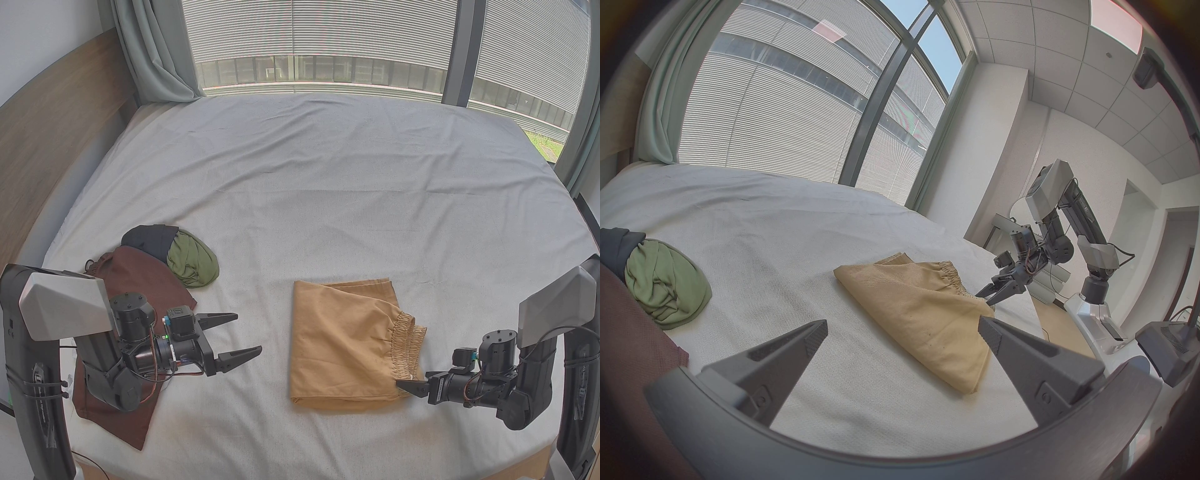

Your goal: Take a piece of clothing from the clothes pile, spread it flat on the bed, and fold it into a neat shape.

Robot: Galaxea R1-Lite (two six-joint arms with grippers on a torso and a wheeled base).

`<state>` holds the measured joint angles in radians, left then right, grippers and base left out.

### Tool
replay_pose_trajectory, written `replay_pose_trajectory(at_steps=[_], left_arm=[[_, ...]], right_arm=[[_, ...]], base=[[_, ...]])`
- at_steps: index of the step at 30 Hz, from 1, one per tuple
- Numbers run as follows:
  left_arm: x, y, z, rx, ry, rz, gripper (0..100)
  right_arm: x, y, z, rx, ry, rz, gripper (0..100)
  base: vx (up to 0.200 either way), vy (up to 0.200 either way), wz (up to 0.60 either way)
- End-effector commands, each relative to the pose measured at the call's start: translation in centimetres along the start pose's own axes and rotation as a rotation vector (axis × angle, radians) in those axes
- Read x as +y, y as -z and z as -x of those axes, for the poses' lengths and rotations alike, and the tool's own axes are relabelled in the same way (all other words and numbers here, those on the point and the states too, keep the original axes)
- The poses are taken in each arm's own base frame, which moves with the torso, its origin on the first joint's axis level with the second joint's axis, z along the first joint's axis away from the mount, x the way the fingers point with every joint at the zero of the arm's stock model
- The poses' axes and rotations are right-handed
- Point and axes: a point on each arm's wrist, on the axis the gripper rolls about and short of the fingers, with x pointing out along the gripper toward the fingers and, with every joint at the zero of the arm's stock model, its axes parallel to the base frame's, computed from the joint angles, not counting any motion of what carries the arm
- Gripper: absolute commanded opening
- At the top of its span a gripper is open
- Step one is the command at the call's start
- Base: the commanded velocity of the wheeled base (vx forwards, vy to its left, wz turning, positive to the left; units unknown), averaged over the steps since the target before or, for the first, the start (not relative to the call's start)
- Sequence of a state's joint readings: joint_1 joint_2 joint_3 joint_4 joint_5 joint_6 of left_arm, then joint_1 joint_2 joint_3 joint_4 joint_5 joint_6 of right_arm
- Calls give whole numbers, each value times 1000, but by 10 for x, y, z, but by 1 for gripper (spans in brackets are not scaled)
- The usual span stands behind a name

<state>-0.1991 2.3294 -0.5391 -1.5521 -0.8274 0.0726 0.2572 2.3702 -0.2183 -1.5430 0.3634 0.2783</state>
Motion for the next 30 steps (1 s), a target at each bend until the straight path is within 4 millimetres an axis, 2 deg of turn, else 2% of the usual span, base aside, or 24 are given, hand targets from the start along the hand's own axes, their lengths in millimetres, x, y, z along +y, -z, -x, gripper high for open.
replay_pose_trajectory(at_steps=[1,14,23,24,30], left_arm=[[1,2,-1,3,0,2,100],[1,2,-1,2,-2,1,100],[2,5,-2,7,0,7,100],[2,5,-2,7,0,7,100],[2,5,-2,7,-1,7,100]], right_arm=[[-5,7,-11,27,3,-11,100],[25,1,-35,2,-107,-63,100],[25,-2,-35,-13,-107,-63,100],[25,-2,-35,-13,-107,-63,0],[25,-2,-35,-13,-107,-63,0]], base=[[0,0,0],[0,0,0],[0,0,0],[0,0,0],[0,0,0]])
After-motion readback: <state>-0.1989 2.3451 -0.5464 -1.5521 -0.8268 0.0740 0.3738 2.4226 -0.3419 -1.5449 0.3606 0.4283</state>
